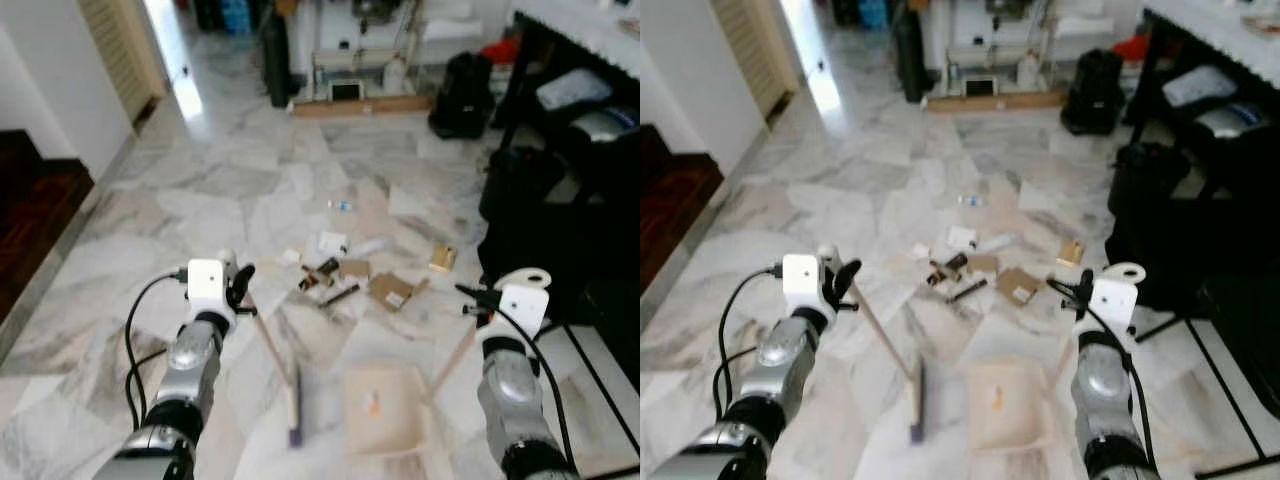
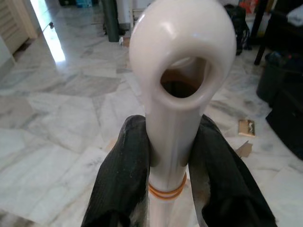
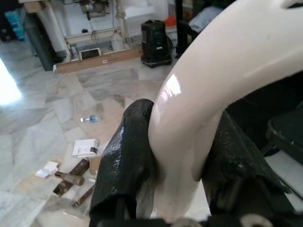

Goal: Sweep floor

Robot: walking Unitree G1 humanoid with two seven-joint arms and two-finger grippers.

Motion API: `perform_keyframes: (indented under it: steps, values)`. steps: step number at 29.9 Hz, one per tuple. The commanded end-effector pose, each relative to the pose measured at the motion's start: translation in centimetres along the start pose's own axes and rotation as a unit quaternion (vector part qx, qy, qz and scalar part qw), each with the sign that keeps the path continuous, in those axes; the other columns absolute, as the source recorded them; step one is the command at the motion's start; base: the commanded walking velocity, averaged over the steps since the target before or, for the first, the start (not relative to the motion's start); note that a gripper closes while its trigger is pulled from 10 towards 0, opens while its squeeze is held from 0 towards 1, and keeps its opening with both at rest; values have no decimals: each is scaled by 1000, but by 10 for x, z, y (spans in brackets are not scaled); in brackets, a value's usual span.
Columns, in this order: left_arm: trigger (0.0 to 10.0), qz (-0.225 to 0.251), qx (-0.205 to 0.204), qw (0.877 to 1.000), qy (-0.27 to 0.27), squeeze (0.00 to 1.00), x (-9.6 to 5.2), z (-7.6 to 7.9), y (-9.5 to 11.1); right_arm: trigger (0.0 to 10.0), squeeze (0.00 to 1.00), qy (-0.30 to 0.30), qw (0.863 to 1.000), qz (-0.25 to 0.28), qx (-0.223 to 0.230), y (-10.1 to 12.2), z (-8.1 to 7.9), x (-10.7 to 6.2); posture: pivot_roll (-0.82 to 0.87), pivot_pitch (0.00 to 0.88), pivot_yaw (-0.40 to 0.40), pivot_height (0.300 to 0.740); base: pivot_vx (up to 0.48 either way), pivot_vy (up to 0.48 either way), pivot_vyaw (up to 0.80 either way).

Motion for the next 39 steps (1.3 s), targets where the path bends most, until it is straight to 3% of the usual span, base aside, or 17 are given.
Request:
perform_keyframes:
  steps: [1,14,39]
  values:
    - [10000,15,1,1000,-1,0,4,0,9,10000,0,1,1000,16,-1,7,0,2,-199,0,90,740,304,0,0]
    - [10000,28,6,1000,3,0,10,-4,19,10000,0,4,1000,11,7,5,-6,2,-146,0,98,740,301,0,0]
    - [10000,44,4,999,-3,0,10,3,23,10000,0,20,1000,-2,5,-2,-11,-3,-147,0,78,740,303,0,0]
Point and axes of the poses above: a point about 5 cm out from each wrist's last joint towards the gripper, its own x axis pointing out of the wrist towards the gripper, its own y axis along the axis of the wrist's last joint, z = x × y, the point moved 1 cm from there along x, pointing out of the wrist towards the gripper, and after that the axes turned 9 degrees about x, right-handed, at the moved point
